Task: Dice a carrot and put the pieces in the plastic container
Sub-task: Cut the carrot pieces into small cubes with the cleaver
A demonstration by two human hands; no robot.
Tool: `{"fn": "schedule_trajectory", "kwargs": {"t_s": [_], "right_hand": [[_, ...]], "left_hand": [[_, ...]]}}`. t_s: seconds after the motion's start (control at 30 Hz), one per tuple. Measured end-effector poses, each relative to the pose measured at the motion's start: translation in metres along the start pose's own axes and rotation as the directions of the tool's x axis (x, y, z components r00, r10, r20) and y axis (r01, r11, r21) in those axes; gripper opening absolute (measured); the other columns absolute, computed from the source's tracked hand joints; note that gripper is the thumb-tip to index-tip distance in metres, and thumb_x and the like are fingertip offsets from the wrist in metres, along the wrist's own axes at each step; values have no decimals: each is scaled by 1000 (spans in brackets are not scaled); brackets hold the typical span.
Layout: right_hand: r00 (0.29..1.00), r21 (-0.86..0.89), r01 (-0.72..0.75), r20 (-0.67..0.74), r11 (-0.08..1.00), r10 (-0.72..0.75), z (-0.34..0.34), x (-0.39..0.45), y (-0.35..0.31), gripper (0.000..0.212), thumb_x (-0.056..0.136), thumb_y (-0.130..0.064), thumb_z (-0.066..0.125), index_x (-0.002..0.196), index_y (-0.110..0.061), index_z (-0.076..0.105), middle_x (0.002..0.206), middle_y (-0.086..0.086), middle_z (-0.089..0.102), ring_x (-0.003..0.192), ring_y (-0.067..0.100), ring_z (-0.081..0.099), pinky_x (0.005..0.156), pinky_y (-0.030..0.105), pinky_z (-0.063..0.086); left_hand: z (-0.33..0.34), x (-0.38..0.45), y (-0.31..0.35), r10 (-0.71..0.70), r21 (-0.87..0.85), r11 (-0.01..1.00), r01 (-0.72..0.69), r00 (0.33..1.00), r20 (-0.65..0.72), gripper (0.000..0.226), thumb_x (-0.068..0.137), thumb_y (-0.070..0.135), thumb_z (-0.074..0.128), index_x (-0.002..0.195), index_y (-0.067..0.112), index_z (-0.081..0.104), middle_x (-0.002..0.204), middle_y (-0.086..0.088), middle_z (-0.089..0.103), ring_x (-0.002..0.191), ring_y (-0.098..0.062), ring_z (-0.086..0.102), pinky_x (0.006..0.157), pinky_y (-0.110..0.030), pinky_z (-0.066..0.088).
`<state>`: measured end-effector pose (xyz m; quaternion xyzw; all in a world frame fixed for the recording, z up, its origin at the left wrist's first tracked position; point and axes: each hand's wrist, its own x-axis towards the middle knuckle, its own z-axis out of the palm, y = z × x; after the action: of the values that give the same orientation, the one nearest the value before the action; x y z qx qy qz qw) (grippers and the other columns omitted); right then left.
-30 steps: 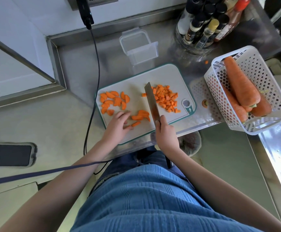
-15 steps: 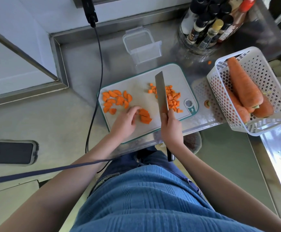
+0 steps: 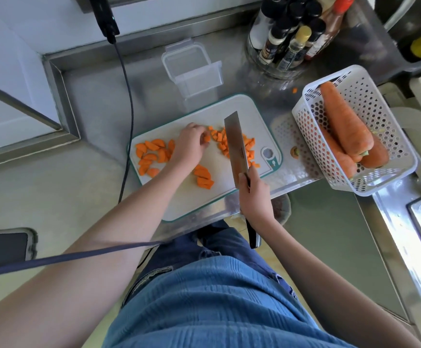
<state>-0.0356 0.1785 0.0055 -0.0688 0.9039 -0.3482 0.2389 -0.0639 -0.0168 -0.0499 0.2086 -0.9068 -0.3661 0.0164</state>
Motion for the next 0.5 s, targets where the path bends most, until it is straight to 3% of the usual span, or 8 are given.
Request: {"fn": "schedule_trajectory", "kwargs": {"t_s": [0.1, 0.23, 0.33, 0.4, 0.5], "right_hand": [[1000, -25, -5, 14, 1000, 6, -1, -4, 1, 21, 102, -26, 34, 91, -8, 37, 64, 8, 48, 54, 27, 43, 49, 34, 30], [1000, -26, -18, -6, 999, 18, -2, -7, 0, 22, 102, -26, 34, 86, -12, 33, 63, 4, 46, 52, 22, 39, 50, 33, 29], [1000, -15, -10, -1, 1000, 10, -6, -7, 0, 22, 102, -25, 34, 84, -12, 33, 63, 4, 46, 51, 21, 39, 49, 33, 29], [1000, -23, -13, 24, 1000, 14, -6, -8, 0, 22, 102, -25, 34, 84, -12, 33, 62, 4, 44, 51, 21, 38, 48, 32, 27], [998, -28, -32, 56, 999, 34, 0, -11, -1, 22, 102, -26, 34, 85, -13, 32, 62, 5, 45, 53, 26, 42, 48, 33, 31]], "left_hand": [[6, -1, 7, 40, -41, 998, -40, 999, 15, 14, 69, -4, 65, 79, 6, 68, 83, -14, 64, 75, -28, 61, 71, -32, 47], [18, -5, 18, 2, -161, 987, 11, 997, 82, 26, 68, -2, 73, 92, 5, 66, 82, -8, 65, 73, -22, 63, 72, -32, 51], [10, -12, 17, -7, -219, 976, 2, 1000, -21, 23, 78, -1, 66, 100, 5, 65, 91, -8, 66, 79, -19, 64, 73, -16, 46], [-6, -29, 8, 37, -178, 983, -49, 997, -71, 20, 84, 2, 61, 102, 5, 66, 98, -10, 66, 85, -18, 64, 76, -14, 44], [-27, -71, -11, 85, -112, 991, -71, 989, 121, 36, 83, 25, 70, 116, 11, 63, 114, -1, 61, 97, -12, 59, 87, -22, 46]]}}
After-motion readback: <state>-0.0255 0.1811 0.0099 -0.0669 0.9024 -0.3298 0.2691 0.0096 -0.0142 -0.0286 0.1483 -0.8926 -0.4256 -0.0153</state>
